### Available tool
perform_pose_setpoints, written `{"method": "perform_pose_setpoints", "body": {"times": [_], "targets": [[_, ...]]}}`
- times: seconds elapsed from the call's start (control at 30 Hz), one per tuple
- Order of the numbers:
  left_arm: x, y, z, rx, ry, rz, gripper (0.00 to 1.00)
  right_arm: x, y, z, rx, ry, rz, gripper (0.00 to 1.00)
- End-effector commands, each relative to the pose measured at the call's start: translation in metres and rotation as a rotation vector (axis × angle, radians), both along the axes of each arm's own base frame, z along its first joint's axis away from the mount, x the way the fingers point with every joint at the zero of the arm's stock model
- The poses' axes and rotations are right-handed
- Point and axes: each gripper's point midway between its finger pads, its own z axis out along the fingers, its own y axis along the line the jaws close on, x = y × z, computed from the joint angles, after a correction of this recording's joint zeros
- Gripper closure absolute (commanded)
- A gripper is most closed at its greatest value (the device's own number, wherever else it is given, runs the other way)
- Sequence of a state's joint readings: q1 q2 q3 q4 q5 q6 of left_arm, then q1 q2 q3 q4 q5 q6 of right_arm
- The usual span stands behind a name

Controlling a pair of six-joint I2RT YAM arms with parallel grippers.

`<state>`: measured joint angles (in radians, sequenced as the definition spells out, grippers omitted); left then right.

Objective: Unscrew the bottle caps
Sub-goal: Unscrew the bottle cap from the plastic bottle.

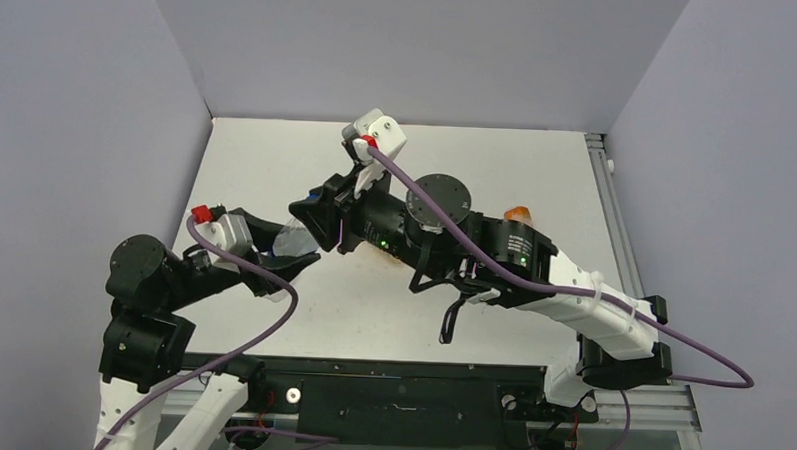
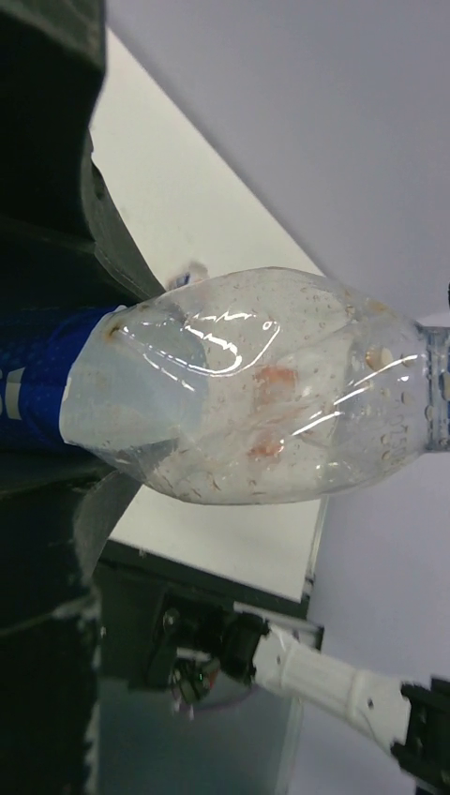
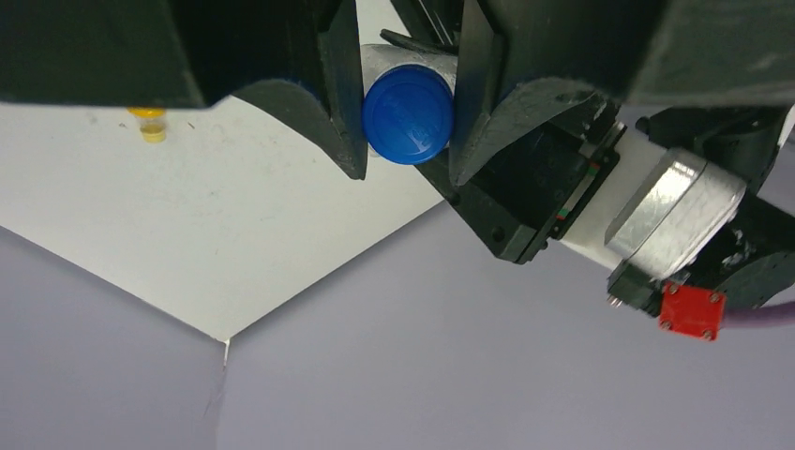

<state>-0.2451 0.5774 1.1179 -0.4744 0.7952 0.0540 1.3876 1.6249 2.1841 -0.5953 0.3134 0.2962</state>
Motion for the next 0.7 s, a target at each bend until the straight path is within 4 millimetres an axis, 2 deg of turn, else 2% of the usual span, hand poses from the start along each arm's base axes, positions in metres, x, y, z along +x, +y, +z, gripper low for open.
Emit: {"method": "perform_pose_setpoints", "body": {"times": [0.0, 0.07, 0.1, 0.13, 0.17, 0.2, 0.27, 0.33, 0.43, 0.47, 0.5, 0.53, 0.57, 0.6, 0.63, 0.67], "targets": [[-0.037, -0.018, 0.031, -0.103, 0.110, -0.205, 0.89, -0.034, -0.032, 0.053, 0.107, -0.164, 0.223, 1.00], [-0.051, -0.025, 0.038, -0.136, 0.192, -0.304, 0.88, -0.055, -0.037, 0.059, 0.138, -0.219, 0.362, 1.00], [-0.061, -0.027, 0.044, -0.141, 0.182, -0.366, 0.88, -0.060, -0.040, 0.064, 0.159, -0.241, 0.396, 1.00], [-0.065, -0.030, 0.045, -0.176, 0.272, -0.398, 0.87, -0.073, -0.044, 0.066, 0.167, -0.264, 0.473, 1.00], [-0.071, -0.031, 0.053, -0.183, 0.238, -0.443, 0.87, -0.076, -0.048, 0.069, 0.175, -0.278, 0.503, 1.00], [-0.075, -0.032, 0.055, -0.213, 0.308, -0.468, 0.87, -0.089, -0.052, 0.071, 0.185, -0.293, 0.577, 1.00], [-0.081, -0.032, 0.062, -0.221, 0.303, -0.505, 0.87, -0.103, -0.060, 0.073, 0.192, -0.315, 0.667, 1.00], [-0.083, -0.032, 0.064, -0.223, 0.306, -0.512, 0.87, -0.114, -0.064, 0.073, 0.187, -0.333, 0.732, 1.00], [-0.081, -0.032, 0.062, -0.222, 0.312, -0.511, 0.87, -0.115, -0.063, 0.066, 0.158, -0.327, 0.745, 0.98], [-0.080, -0.032, 0.062, -0.222, 0.311, -0.508, 0.87, -0.112, -0.062, 0.065, 0.153, -0.322, 0.732, 0.87], [-0.078, -0.033, 0.061, -0.221, 0.300, -0.502, 0.87, -0.100, -0.059, 0.066, 0.150, -0.303, 0.658, 0.77], [-0.077, -0.033, 0.060, -0.220, 0.303, -0.495, 0.87, -0.090, -0.057, 0.066, 0.150, -0.288, 0.595, 0.57], [-0.072, -0.032, 0.060, -0.214, 0.257, -0.475, 0.87, -0.063, -0.057, 0.070, 0.162, -0.253, 0.421, 0.48], [-0.068, -0.032, 0.054, -0.210, 0.294, -0.449, 0.87, -0.054, -0.057, 0.072, 0.171, -0.237, 0.342, 0.30], [-0.059, -0.031, 0.055, -0.195, 0.218, -0.396, 0.87, -0.024, -0.064, 0.072, 0.174, -0.199, 0.151, 0.26], [-0.048, -0.029, 0.047, -0.193, 0.240, -0.331, 0.87, -0.018, -0.065, 0.071, 0.174, -0.176, 0.092, 0.22]]}}
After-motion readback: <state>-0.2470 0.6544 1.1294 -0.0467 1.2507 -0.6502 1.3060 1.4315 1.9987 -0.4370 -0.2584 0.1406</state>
